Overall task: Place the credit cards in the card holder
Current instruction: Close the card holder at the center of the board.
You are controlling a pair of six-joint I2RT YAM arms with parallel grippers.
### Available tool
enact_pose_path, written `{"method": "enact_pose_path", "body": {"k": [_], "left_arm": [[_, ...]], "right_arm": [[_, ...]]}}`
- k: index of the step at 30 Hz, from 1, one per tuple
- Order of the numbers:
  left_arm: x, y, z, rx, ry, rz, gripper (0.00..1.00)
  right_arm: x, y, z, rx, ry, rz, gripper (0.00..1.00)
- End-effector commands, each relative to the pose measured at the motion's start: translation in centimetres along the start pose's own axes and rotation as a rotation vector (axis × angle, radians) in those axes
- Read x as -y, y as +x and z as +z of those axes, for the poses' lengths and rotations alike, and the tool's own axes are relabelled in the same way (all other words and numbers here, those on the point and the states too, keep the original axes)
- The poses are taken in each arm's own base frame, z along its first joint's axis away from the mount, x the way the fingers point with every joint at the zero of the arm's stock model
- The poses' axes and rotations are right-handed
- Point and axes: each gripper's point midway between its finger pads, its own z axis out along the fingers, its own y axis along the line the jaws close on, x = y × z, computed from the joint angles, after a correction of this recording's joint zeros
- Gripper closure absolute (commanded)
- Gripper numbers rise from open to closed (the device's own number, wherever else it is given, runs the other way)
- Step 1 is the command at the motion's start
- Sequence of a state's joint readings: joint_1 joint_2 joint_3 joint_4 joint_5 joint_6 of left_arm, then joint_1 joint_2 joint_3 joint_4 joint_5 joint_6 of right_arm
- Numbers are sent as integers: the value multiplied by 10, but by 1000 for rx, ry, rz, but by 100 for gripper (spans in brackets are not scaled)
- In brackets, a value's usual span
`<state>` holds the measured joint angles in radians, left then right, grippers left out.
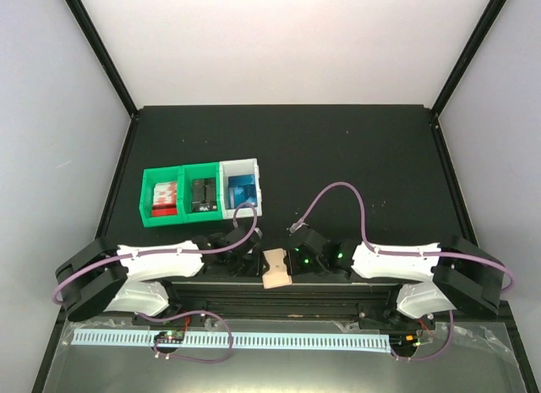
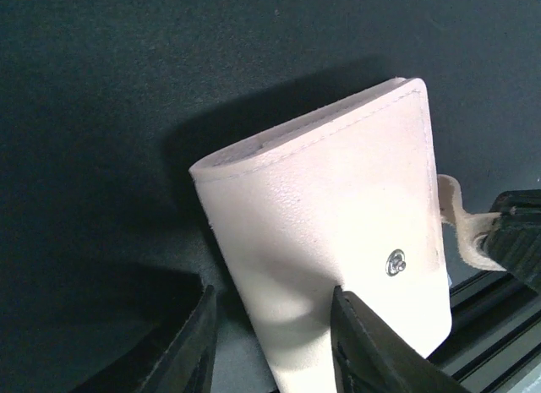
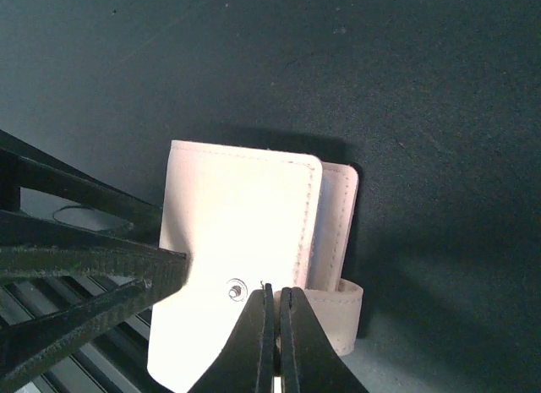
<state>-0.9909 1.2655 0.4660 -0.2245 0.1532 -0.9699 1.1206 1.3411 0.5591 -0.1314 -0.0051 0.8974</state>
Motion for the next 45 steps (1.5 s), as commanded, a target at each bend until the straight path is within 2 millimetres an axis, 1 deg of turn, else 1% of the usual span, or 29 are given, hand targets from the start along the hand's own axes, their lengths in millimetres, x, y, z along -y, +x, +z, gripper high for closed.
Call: {"method": "enact_pose_path", "body": {"k": [1, 3, 8, 13, 14, 16, 18, 22, 25, 27, 29, 31, 32, 40, 45], "left_arm": [[-16, 8, 8, -22, -95, 2, 64], [-20, 11, 11, -30, -120, 0, 68], [-30, 15, 13, -41, -164, -7, 72], [-31, 13, 12, -33, -176, -8, 72], [-31, 13, 12, -31, -175, -7, 73], [-31, 13, 12, -30, -176, -8, 73], [-31, 13, 12, -29, -174, -8, 73], [-30, 12, 12, -28, -171, -7, 74], [-30, 13, 12, -33, -167, -6, 74], [-29, 14, 13, -37, -160, -6, 74], [-28, 14, 13, -37, -155, -6, 74], [-27, 14, 13, -36, -153, -4, 75], [-27, 13, 12, -34, -153, -4, 75], [-27, 14, 13, -36, -150, -4, 75], [-27, 14, 13, -37, -149, -2, 76]], "right_arm": [[-7, -3, 6, -5, -20, -30, 98], [-9, 0, 9, -18, -36, -31, 97], [-16, 0, 9, -33, -63, -24, 94], [-17, 0, 9, -35, -64, -20, 85], [-17, 0, 9, -34, -63, -18, 84], [-16, 0, 8, -34, -55, -16, 84], [-15, 0, 8, -33, -55, -15, 87], [-16, 1, 8, -39, -60, -9, 89], [-17, 1, 8, -39, -69, -3, 92], [-17, 2, 9, -40, -69, -2, 93], [-18, 2, 10, -44, -71, -7, 92], [-19, 1, 11, -44, -70, -7, 87], [-19, 1, 11, -43, -68, -7, 86], [-18, -1, 5, -31, -65, 2, 86], [-20, -3, 2, -24, -73, 2, 82]]}}
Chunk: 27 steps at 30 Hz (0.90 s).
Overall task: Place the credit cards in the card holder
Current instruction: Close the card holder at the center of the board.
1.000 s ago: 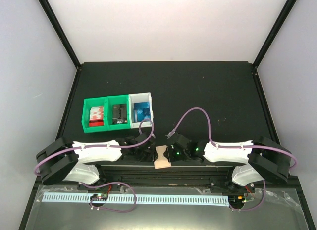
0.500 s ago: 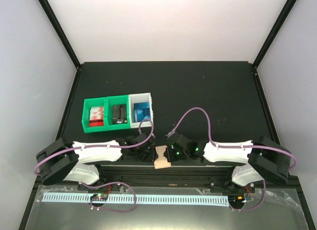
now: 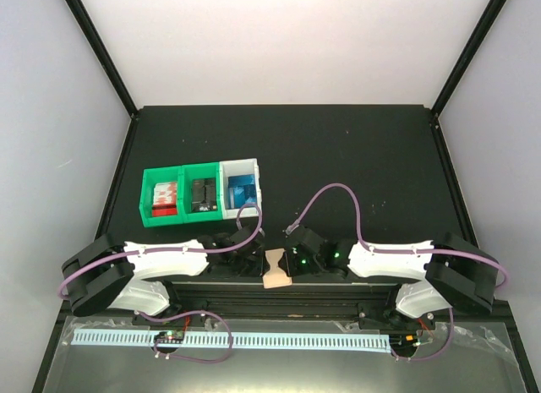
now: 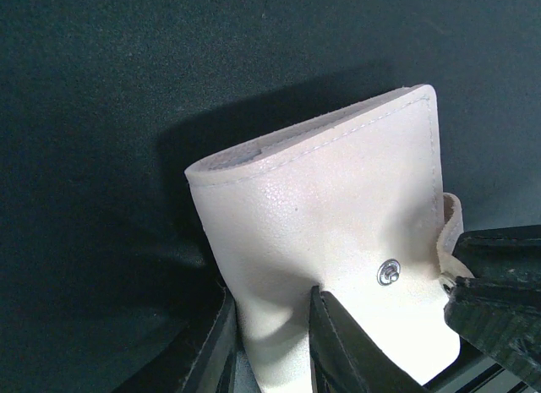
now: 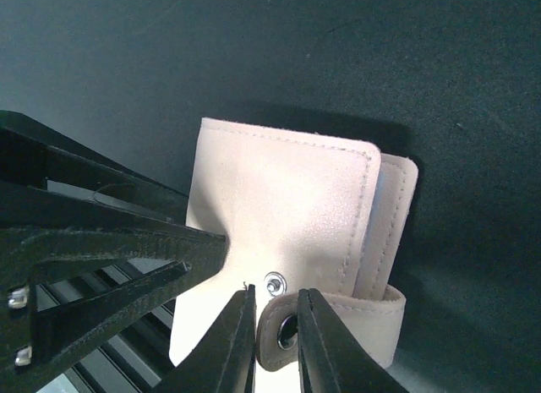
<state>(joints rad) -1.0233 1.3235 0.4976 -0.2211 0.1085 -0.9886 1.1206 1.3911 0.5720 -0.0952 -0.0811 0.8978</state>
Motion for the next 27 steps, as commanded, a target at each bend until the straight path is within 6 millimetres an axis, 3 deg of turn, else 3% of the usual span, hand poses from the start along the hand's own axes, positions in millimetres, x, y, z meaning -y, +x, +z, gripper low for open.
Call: {"method": "enact_pose_path", "body": {"k": [1, 6, 15, 27], "left_arm": [[-29, 15, 6, -46, -111, -7, 76], [-30, 16, 7, -47, -113, -7, 77], [-29, 16, 7, -49, -107, -5, 78], [-27, 17, 7, -51, -89, -6, 81]], "right_arm": [[-9, -10, -6, 32, -22, 0, 82], [-4, -5, 0, 9, -6, 1, 84], [-8, -7, 4, 13, -17, 4, 99], [-7, -8, 15, 9, 28, -2, 99]]}}
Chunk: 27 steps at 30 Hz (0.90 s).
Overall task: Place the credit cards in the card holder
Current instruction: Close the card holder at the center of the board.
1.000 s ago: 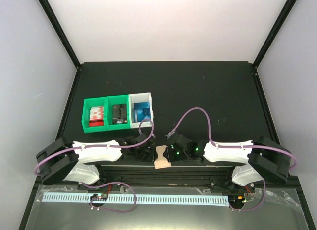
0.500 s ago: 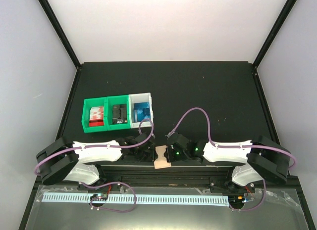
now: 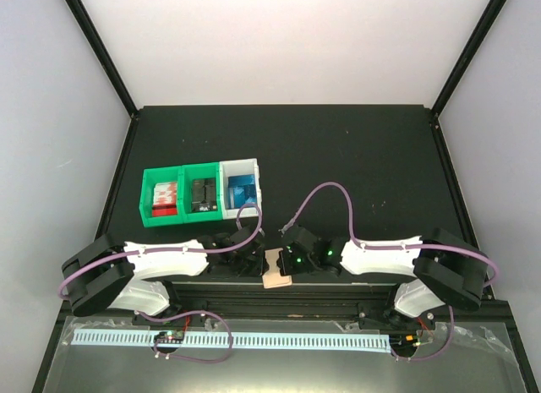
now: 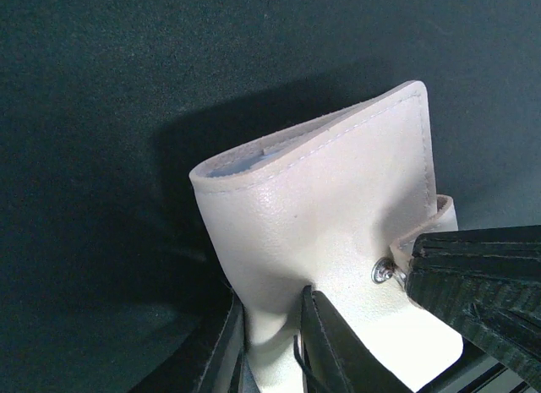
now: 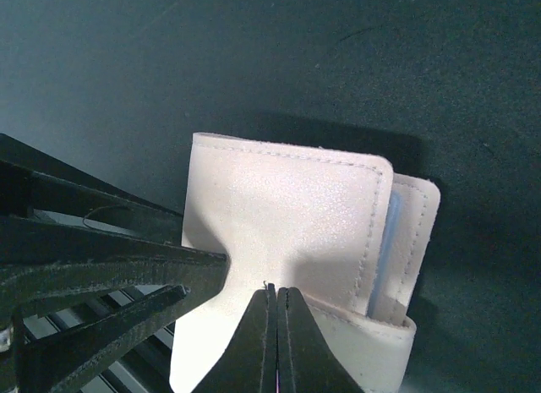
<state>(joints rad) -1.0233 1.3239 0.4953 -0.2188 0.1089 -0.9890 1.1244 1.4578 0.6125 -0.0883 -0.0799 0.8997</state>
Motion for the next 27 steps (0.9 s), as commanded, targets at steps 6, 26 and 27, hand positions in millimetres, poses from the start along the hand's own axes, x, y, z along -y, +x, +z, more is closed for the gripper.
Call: {"method": "enact_pose_path", "body": {"k": [6, 26, 27], "left_arm": [[-28, 18, 8, -55, -85, -7, 82], [-30, 18, 9, -49, -93, -3, 82], [-30, 18, 9, -48, -94, -3, 82]], "right_arm": [[0, -7, 6, 33, 51, -1, 99], [0, 7, -1, -47, 80, -55, 99], [-1, 5, -4, -37, 81, -61, 99]]}}
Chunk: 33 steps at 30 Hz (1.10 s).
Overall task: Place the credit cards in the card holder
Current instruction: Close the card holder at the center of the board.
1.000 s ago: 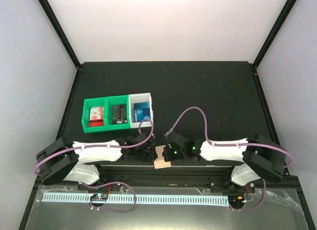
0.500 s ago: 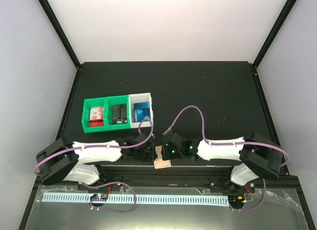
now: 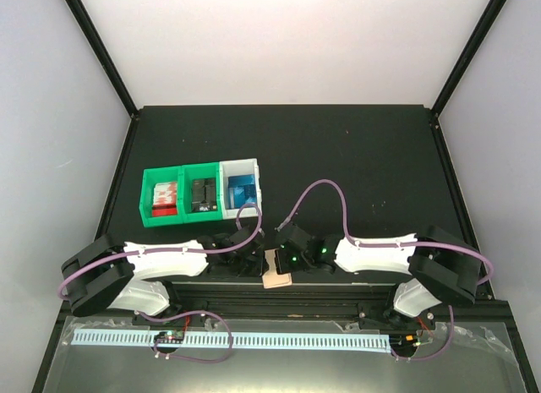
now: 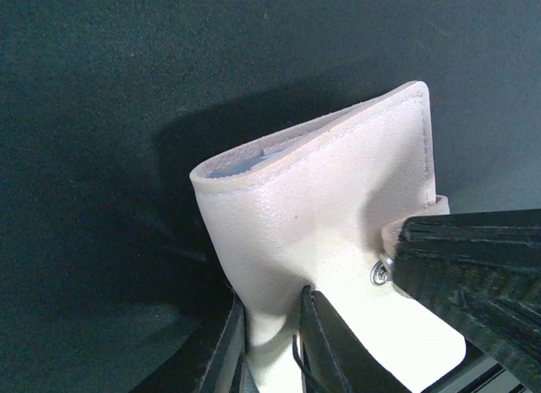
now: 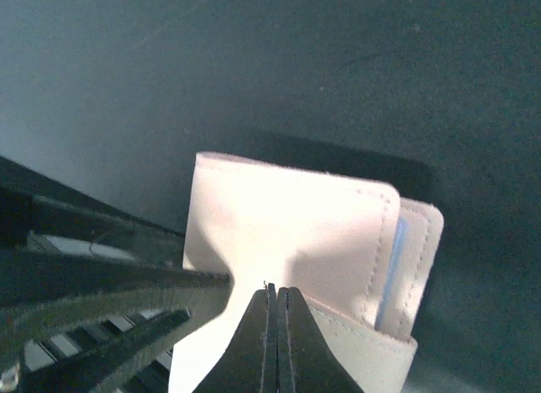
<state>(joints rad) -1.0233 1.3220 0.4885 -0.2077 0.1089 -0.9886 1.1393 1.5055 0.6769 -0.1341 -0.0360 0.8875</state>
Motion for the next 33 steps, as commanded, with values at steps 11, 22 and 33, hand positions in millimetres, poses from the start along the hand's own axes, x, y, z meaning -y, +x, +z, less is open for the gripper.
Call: {"method": "enact_pose_path", "body": {"k": [11, 22, 33], "left_arm": [[-28, 17, 8, -50, -92, 3, 82], [-29, 18, 8, -54, -92, 4, 82], [-30, 19, 8, -54, -92, 5, 82]], "right_arm": [[-9, 10, -2, -56, -7, -60, 99], [-1, 3, 2, -25, 53, -38, 99], [1, -5, -6, 34, 55, 3, 99]]}}
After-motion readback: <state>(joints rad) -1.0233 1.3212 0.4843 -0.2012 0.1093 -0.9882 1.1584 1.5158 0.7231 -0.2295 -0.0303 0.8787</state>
